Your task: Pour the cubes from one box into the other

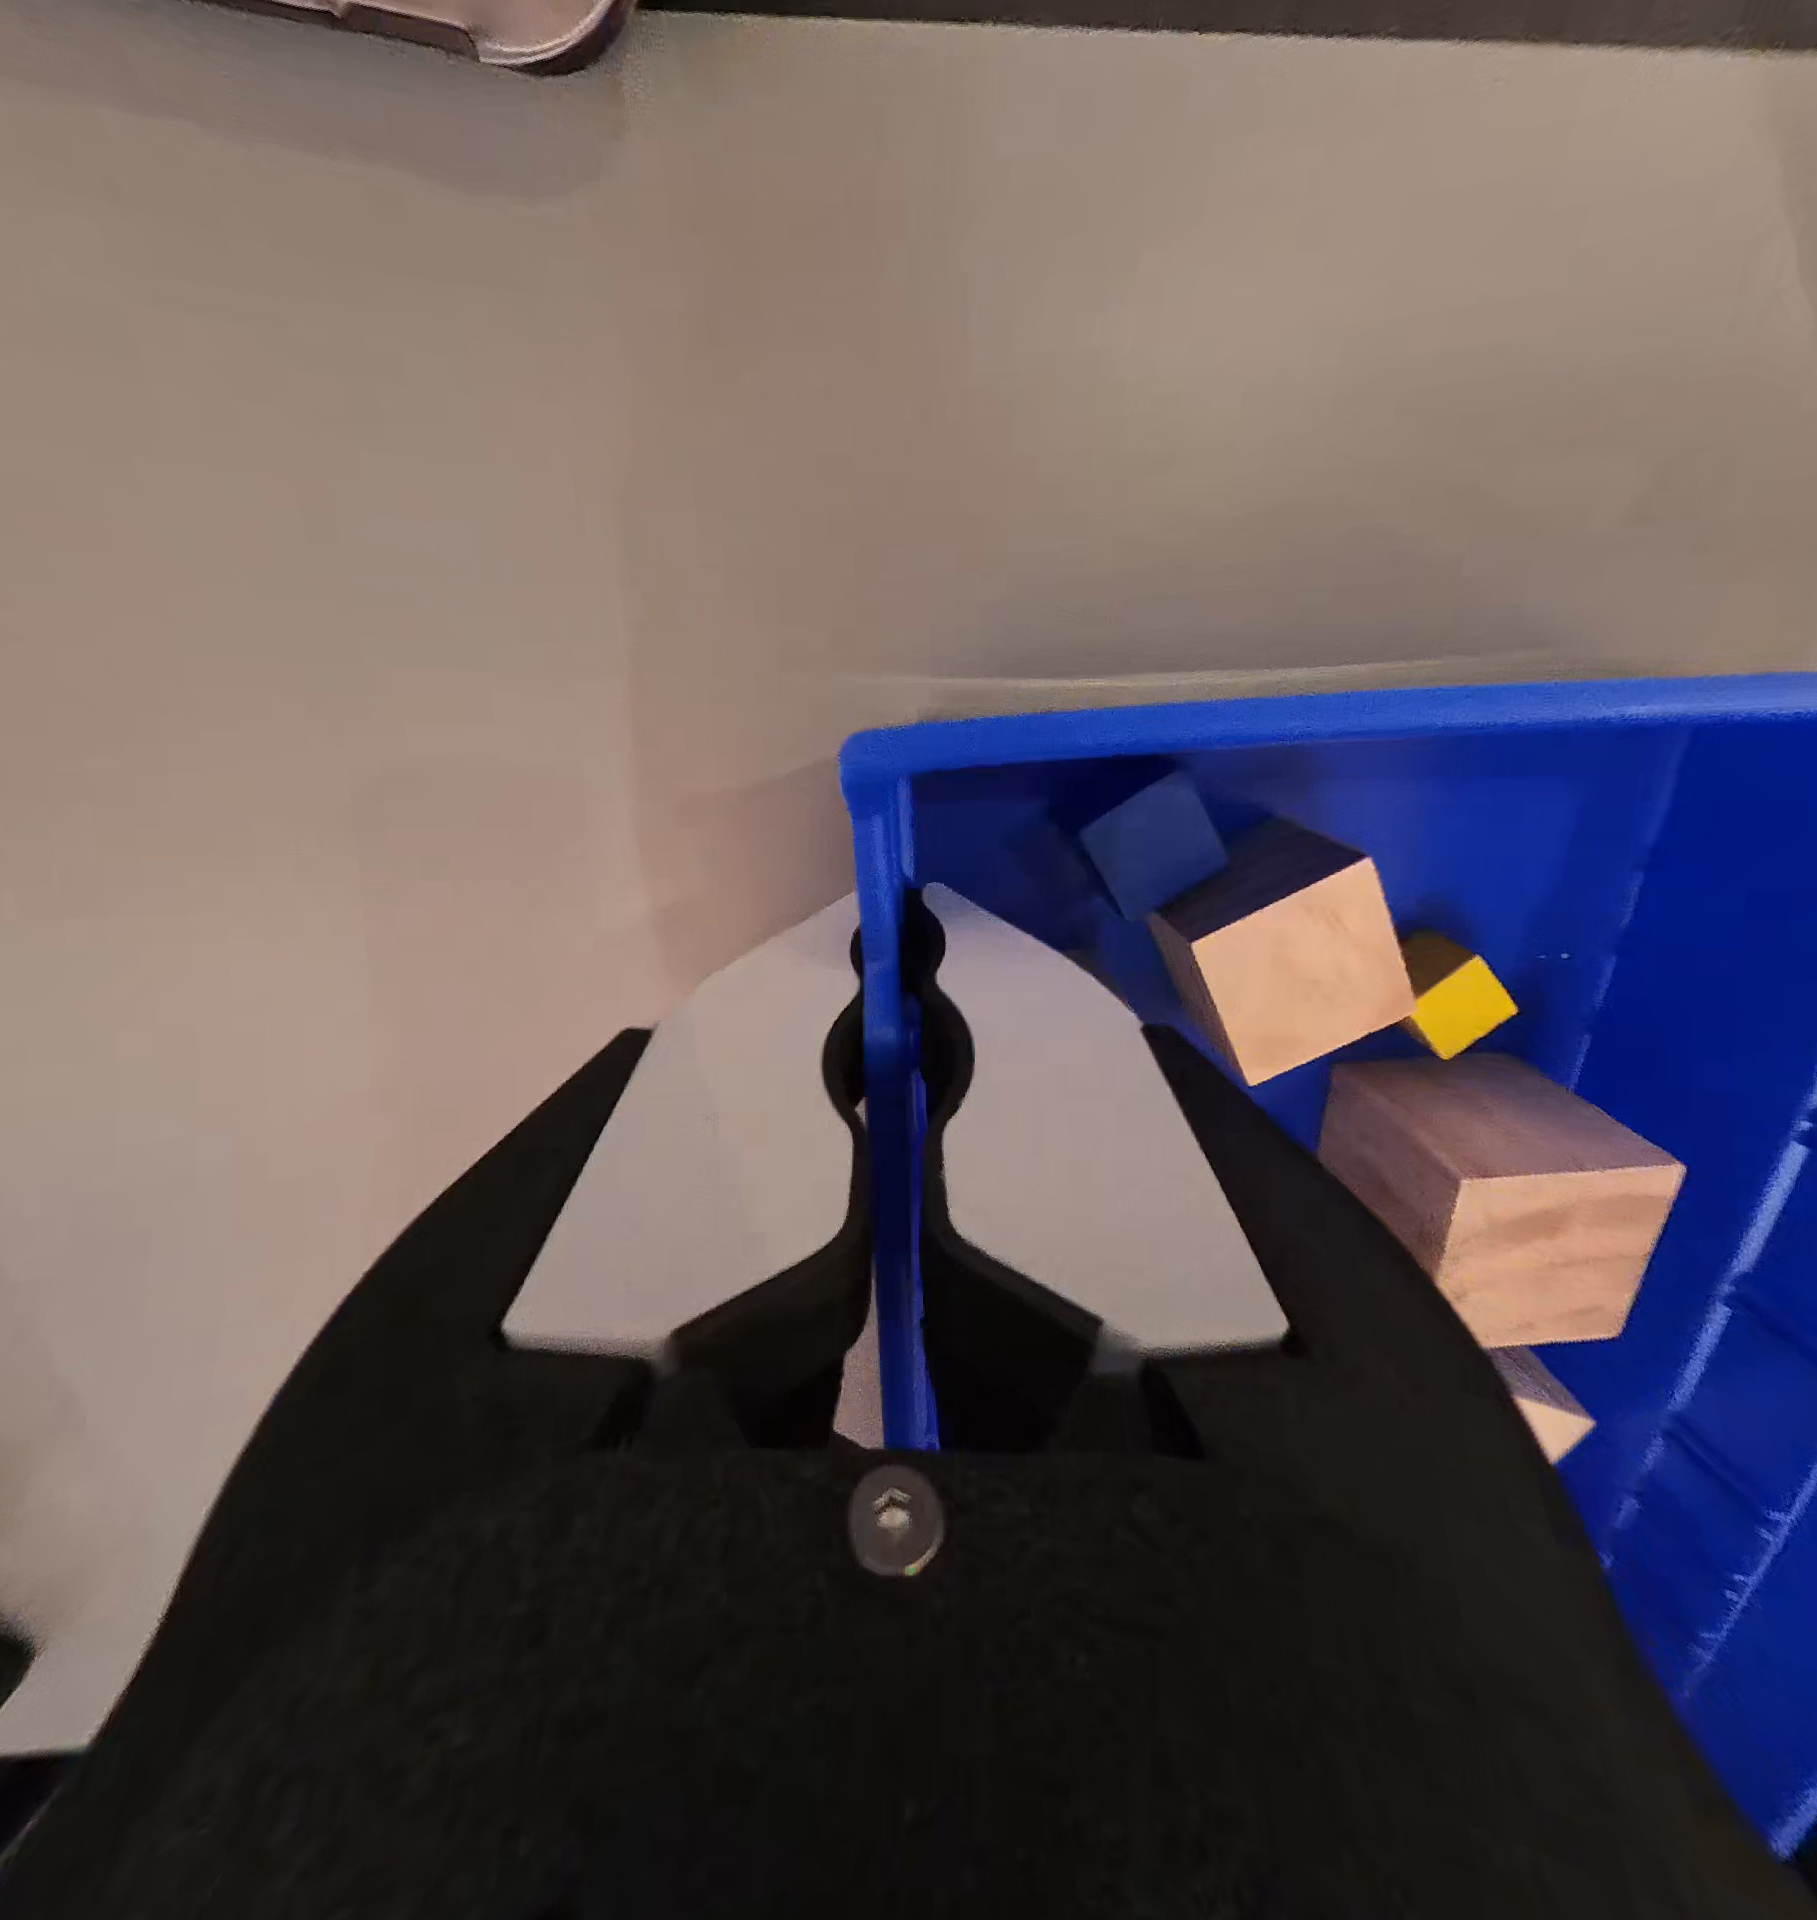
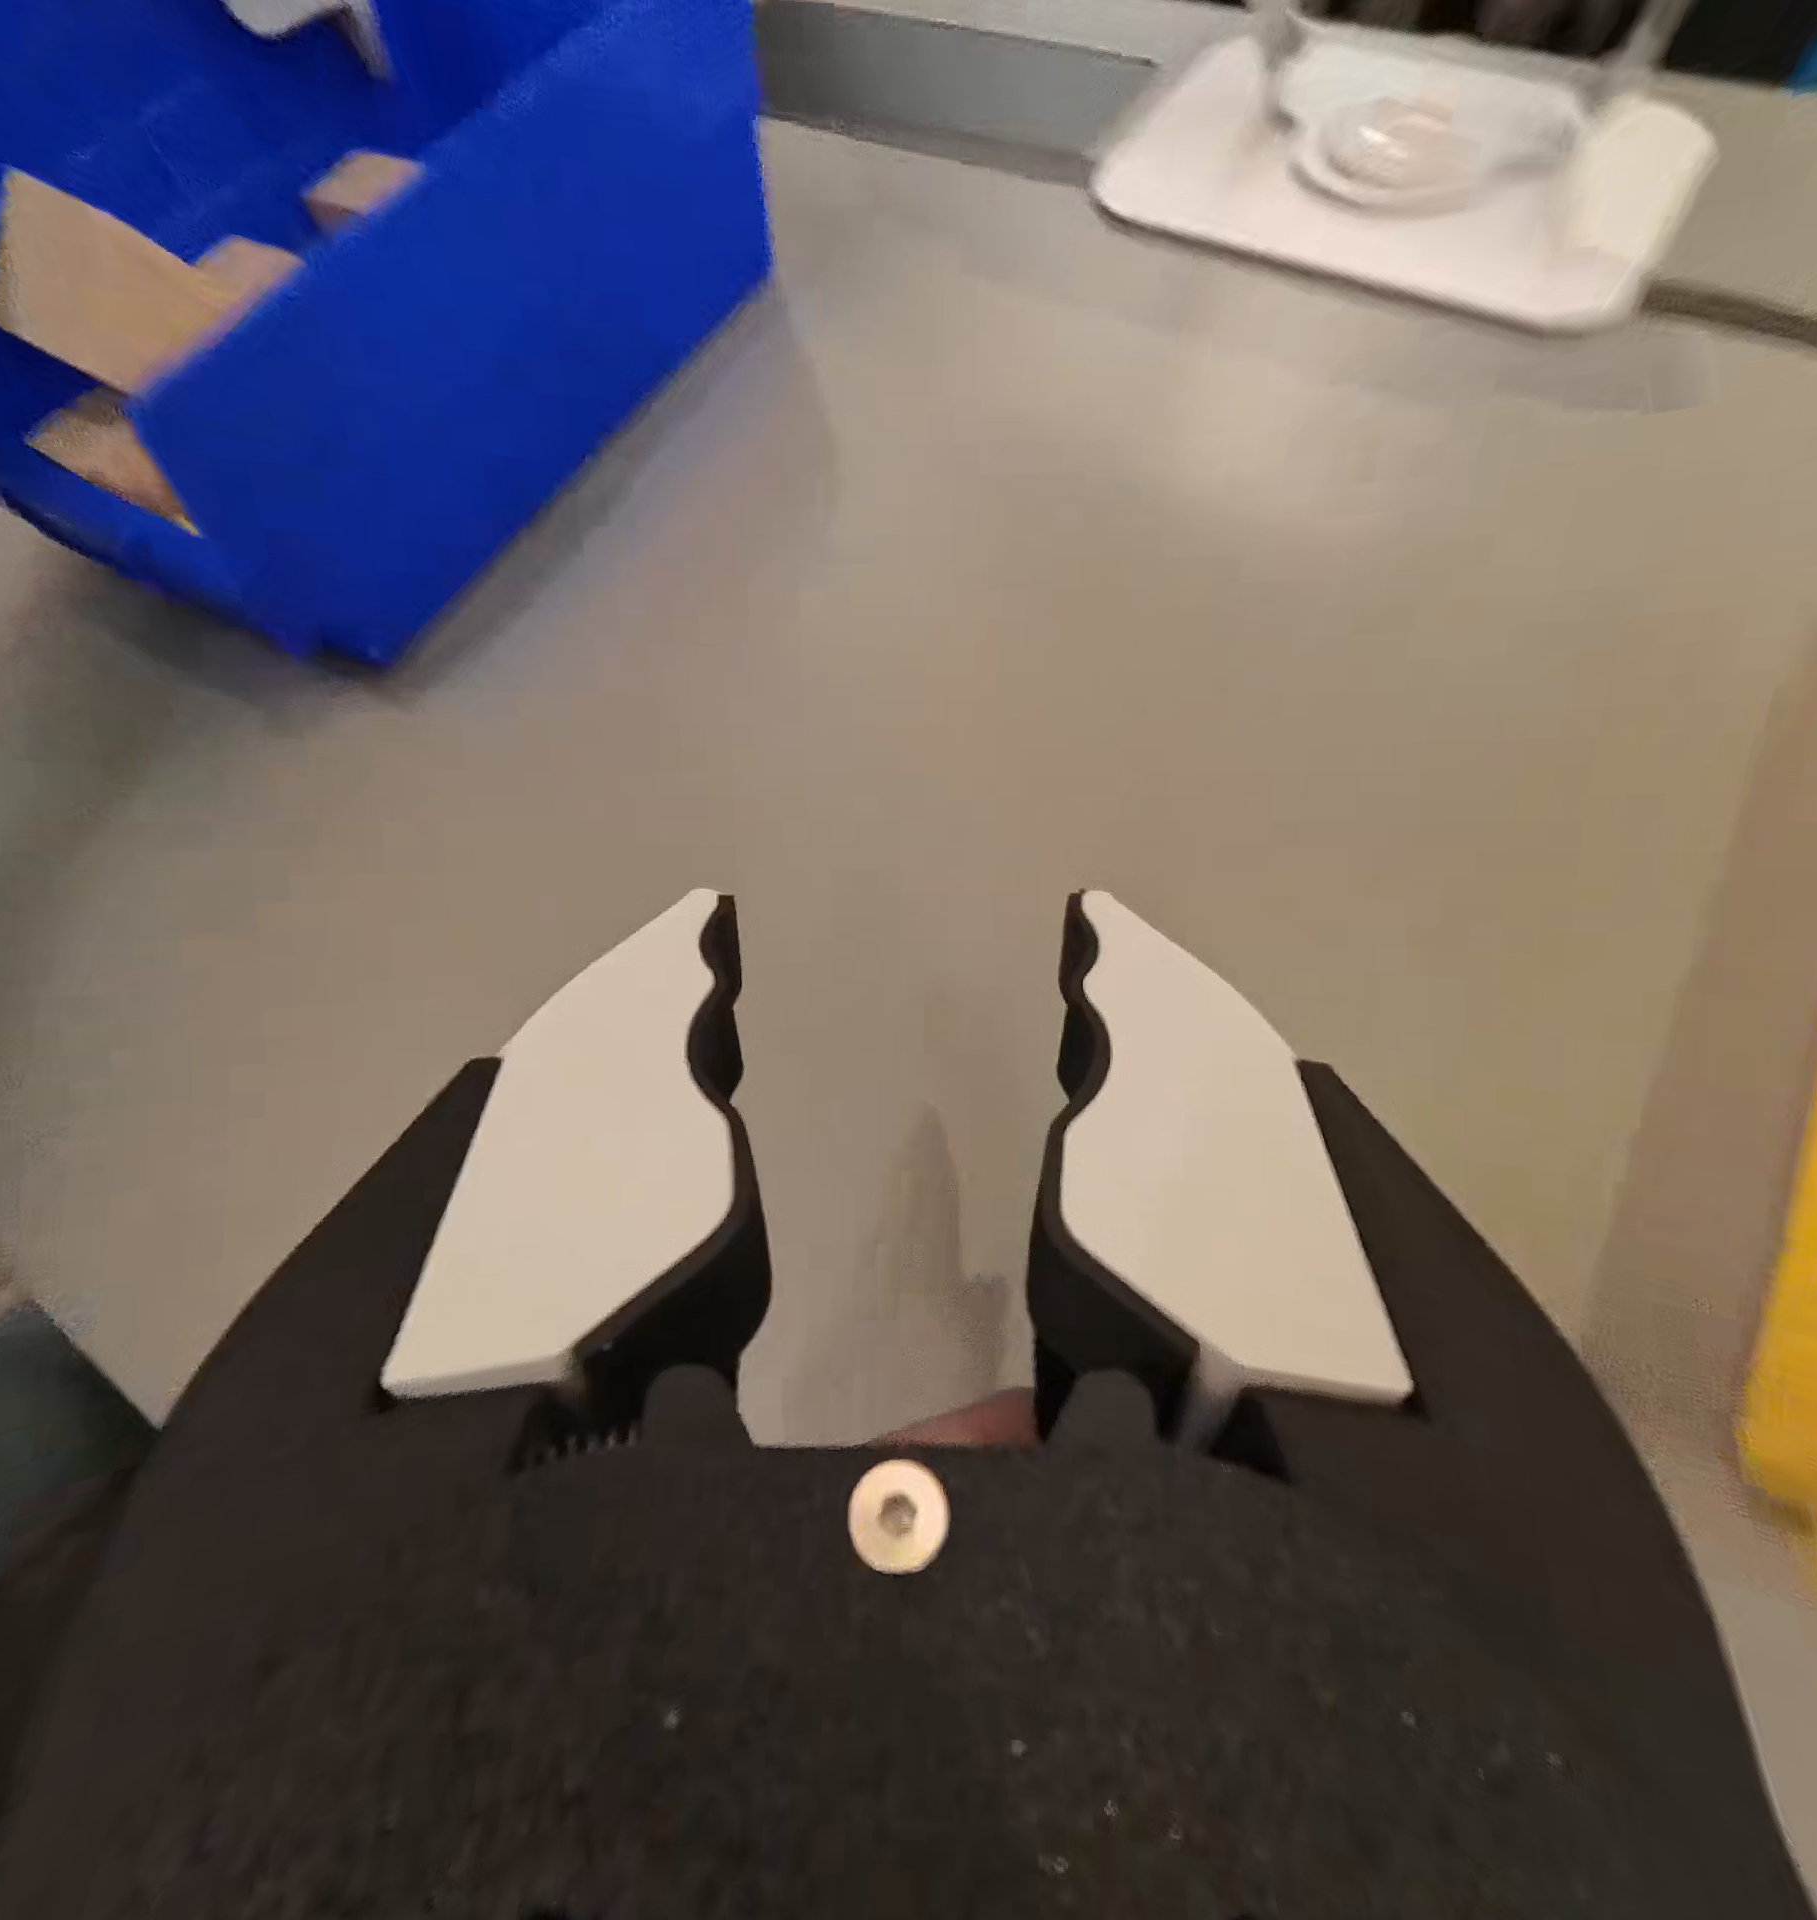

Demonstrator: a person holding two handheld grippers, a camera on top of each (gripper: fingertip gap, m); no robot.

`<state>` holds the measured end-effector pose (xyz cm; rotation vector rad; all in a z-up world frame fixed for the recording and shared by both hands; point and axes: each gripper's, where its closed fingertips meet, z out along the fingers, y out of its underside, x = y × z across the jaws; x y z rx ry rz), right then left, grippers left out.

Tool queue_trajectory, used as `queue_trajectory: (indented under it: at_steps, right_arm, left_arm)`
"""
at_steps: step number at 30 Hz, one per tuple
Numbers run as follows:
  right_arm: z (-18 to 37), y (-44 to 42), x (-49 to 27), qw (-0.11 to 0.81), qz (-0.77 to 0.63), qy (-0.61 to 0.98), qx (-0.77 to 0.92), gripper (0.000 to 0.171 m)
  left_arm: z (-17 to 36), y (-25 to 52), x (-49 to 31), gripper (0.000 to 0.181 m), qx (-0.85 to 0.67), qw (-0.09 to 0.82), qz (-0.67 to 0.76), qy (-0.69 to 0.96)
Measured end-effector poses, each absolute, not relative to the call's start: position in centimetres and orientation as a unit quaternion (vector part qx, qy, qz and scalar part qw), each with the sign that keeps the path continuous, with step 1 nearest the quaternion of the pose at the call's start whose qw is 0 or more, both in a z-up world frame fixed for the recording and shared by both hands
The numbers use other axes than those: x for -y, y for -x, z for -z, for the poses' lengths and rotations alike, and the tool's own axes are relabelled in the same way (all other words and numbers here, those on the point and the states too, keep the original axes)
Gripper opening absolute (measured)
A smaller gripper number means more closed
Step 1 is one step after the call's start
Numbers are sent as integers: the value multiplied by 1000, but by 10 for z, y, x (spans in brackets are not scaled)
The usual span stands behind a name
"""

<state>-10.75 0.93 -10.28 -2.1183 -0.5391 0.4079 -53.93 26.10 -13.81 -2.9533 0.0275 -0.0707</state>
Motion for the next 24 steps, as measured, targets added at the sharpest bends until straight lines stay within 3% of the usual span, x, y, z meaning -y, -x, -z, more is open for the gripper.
queue_trajectory:
  at_steps: [5,10,17,18,20,24]
  right_arm:
    - [52,236,-101,386,-204,851,290,57]
    - [78,339,-161,179,-271,909,260,53]
    - [135,339,-211,102,-77,960,250,58]
    - [142,342,-207,83,-86,963,240,50]
    - [154,352,-196,48,-110,963,241,17]
    - [157,342,-200,37,-64,975,210,8]
  left_arm:
    - [138,536,-250,3,4,82,23,996]
    - [138,538,-236,4,19,80,24,996]
    - [138,542,-222,4,18,79,30,996]
    - [138,542,-221,4,14,78,32,996]
    - [138,542,-220,4,7,76,32,997]
    - [138,537,-215,4,-12,73,38,997]
